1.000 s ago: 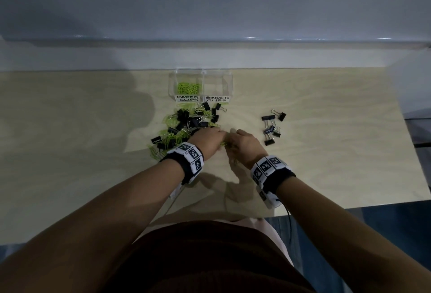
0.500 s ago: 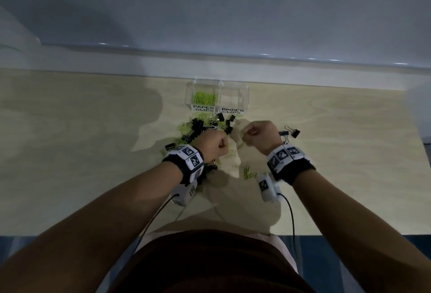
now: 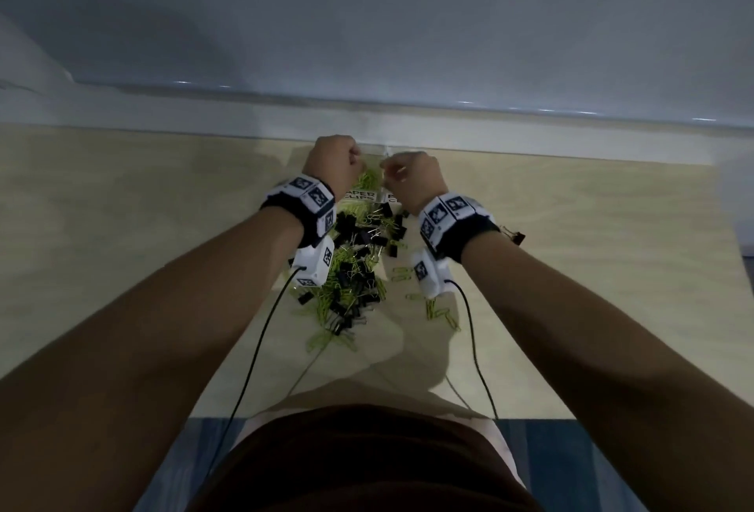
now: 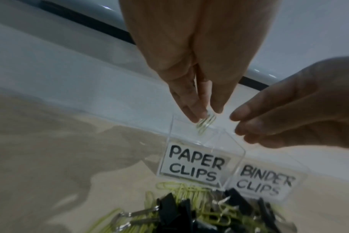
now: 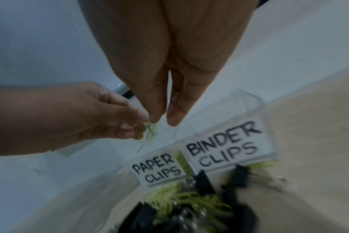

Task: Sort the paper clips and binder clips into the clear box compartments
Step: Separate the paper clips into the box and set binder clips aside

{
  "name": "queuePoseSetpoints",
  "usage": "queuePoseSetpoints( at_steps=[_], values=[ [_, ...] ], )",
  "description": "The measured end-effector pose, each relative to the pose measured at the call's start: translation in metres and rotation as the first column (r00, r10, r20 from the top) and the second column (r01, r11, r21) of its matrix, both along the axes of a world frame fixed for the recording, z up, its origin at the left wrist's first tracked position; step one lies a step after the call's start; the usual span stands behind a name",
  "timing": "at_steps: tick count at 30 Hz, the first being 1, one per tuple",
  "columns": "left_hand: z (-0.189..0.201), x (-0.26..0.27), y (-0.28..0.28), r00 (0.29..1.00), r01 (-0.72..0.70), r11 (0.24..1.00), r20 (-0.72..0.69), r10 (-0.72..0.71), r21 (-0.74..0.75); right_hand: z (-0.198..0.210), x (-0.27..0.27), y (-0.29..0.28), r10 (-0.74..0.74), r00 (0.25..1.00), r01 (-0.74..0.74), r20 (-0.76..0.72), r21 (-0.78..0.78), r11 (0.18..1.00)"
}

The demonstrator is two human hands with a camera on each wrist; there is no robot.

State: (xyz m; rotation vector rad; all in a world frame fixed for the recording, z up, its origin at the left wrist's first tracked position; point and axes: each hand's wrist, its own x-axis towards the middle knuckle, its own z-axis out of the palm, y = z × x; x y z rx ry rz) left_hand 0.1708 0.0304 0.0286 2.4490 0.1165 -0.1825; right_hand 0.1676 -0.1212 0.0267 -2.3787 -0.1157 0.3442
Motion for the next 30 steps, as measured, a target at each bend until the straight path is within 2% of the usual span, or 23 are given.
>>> queuePoseSetpoints(
  at_steps=[2, 4, 6, 8, 11, 14, 18, 20, 22, 25, 28, 30],
  values=[
    [-0.002, -0.01, -0.007, 0.993, 0.103, 0.985, 0.051, -0.111, 0.139, -0.006, -0.018, -0.019, 0.037, 0.999, -0.036, 0.025, -0.042, 0.998],
    [-0.009, -0.029, -0.015, 0.968, 0.201, 0.96, 0.112, -0.225, 0.194, -0.017, -0.035, -0.035, 0.099, 0.995, -0.095, 0.022, -0.125, 0.988],
    [-0.02, -0.051, -0.026, 0.937, 0.328, 0.929, 0.063, -0.342, 0.171, -0.029, -0.048, -0.042, 0.152, 0.988, -0.147, 0.012, -0.175, 0.973],
    [-0.036, -0.069, -0.036, 0.891, 0.452, 0.876, -0.048, -0.451, 0.171, -0.038, -0.057, -0.04, 0.191, 0.981, -0.183, 0.029, -0.184, 0.966],
    [-0.055, -0.085, -0.045, 0.863, 0.504, 0.837, -0.146, -0.483, 0.212, -0.044, -0.064, -0.031, 0.235, 0.971, -0.22, 0.046, -0.224, 0.949],
    [-0.063, -0.092, -0.05, 0.883, 0.469, 0.849, -0.138, -0.448, 0.245, -0.05, -0.067, -0.03, 0.214, 0.977, -0.205, 0.014, -0.234, 0.95],
    [-0.066, -0.093, -0.053, 0.891, 0.454, 0.851, -0.14, -0.432, 0.265, -0.046, -0.071, -0.047, 0.114, 0.993, -0.116, -0.024, -0.101, 0.988],
    [-0.066, -0.093, -0.054, 0.89, 0.456, 0.856, -0.131, -0.437, 0.244, -0.045, -0.075, -0.062, -0.002, 0.995, 0.001, -0.102, -0.004, 1.0],
    [-0.066, -0.094, -0.052, 0.887, 0.461, 0.86, -0.104, -0.449, 0.216, -0.049, -0.079, -0.08, -0.136, 0.976, 0.153, -0.17, 0.091, 0.984],
    [-0.065, -0.096, -0.047, 0.883, 0.464, 0.867, -0.017, -0.469, 0.18, -0.05, -0.083, -0.106, -0.313, 0.924, 0.354, -0.219, 0.183, 0.917],
    [-0.063, -0.097, -0.036, 0.91, 0.41, 0.908, 0.038, -0.414, 0.087, -0.045, -0.085, -0.13, -0.418, 0.905, 0.423, -0.083, 0.062, 0.904],
    [-0.063, -0.098, -0.027, 0.942, 0.329, 0.943, 0.056, -0.331, 0.041, -0.046, -0.085, -0.143, -0.425, 0.905, 0.425, 0.019, -0.064, 0.903]
  ],
)
